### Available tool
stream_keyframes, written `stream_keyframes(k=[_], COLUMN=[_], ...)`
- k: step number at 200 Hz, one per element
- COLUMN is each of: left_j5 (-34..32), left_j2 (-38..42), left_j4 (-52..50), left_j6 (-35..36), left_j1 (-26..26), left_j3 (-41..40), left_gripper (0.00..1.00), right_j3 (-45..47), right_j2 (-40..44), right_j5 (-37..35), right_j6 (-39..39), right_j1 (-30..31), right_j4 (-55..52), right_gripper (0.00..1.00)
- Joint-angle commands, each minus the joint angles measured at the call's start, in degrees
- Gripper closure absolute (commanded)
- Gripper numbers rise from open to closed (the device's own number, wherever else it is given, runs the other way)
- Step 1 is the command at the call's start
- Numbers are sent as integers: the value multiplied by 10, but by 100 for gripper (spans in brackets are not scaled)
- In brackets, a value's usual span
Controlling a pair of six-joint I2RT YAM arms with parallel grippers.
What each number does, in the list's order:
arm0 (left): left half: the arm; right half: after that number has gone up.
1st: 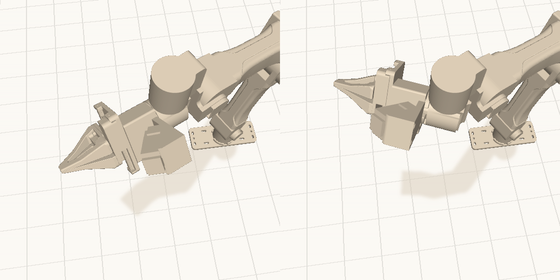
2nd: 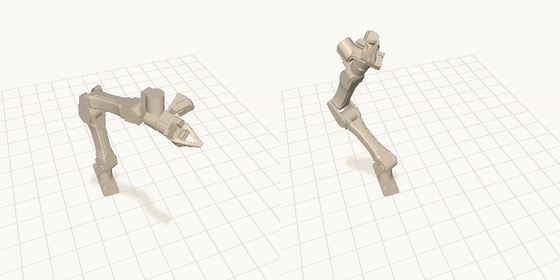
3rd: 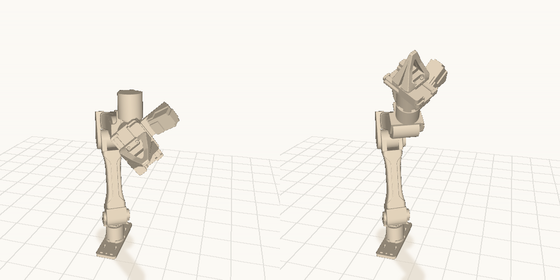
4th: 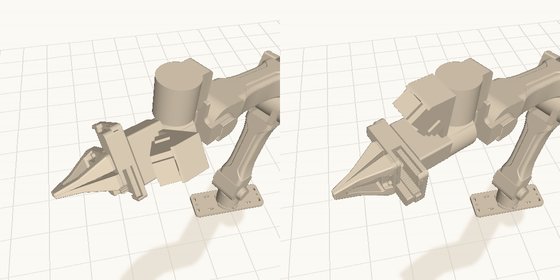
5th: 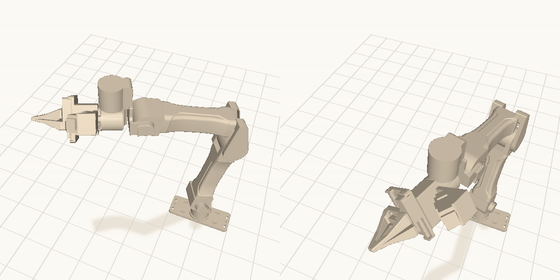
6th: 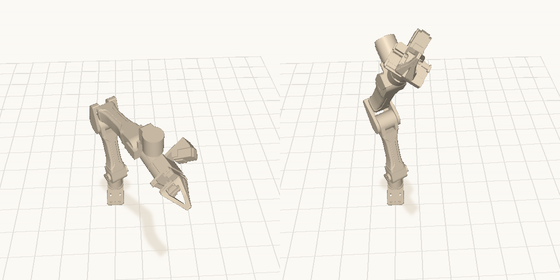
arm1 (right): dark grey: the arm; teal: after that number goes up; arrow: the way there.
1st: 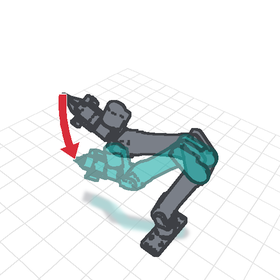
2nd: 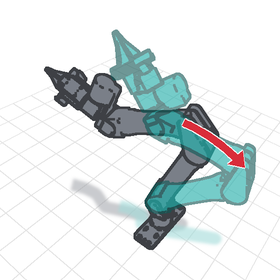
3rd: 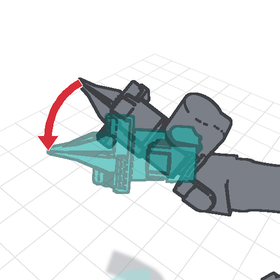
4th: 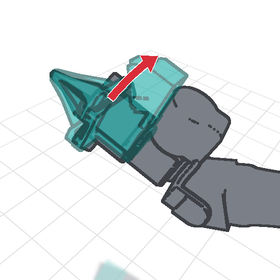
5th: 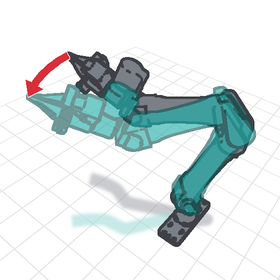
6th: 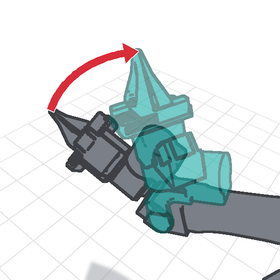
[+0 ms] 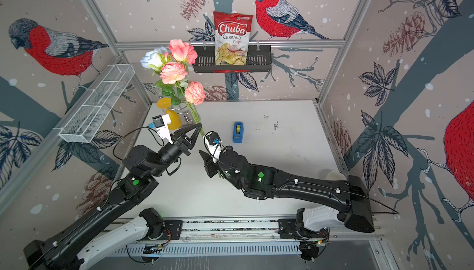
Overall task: Wrap bouquets with tape
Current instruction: Wrap the tape around the bouquet.
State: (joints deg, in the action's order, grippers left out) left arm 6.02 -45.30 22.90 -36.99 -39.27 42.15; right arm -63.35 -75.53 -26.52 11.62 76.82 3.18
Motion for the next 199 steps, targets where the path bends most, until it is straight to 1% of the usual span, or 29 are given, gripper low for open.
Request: stream_keyframes(k=[1,11,18,42,53,73,79,99,107,130,162,175,199], left_j5=[18,22,25,28,31,37,39,52,58,73,118,137,164], left_j2=[-1,-2,-4,-4,-2,1,2,4,3,-1,-2,-4,-7], left_j4=[19,18,20,25,33,45,50,74,83,99,176,194,223], left_j6=[4,2,1,2,0,-1,-3,-9,-12,-21,-39,-46,-62], left_j1=[1,1,1,1,1,1,0,1,1,1,2,2,2], left_j3=[10,13,13,13,10,5,4,-6,-11,-18,-40,-41,-39], left_gripper=[100,100,100,100,78,53,50,44,43,43,50,63,94], right_j3=[-7,-7,-7,13,31,60,68,90,96,104,132,146,160], right_j2=[-6,-4,-2,21,34,67,74,97,104,116,140,152,163], right_j5=[-20,-16,-9,50,86,141,158,211,222,261,331,362,396], right_j6=[-11,-9,-7,-11,-11,-7,-4,5,8,17,46,60,78], right_j1=[-3,-4,-5,-7,-9,-12,-14,-21,-22,-25,-40,-49,-64], right_j4=[-3,-2,-2,26,48,85,93,123,130,144,191,213,228], right_gripper=[89,100,100,100,100,100,100,100,100,100,100,100,100])
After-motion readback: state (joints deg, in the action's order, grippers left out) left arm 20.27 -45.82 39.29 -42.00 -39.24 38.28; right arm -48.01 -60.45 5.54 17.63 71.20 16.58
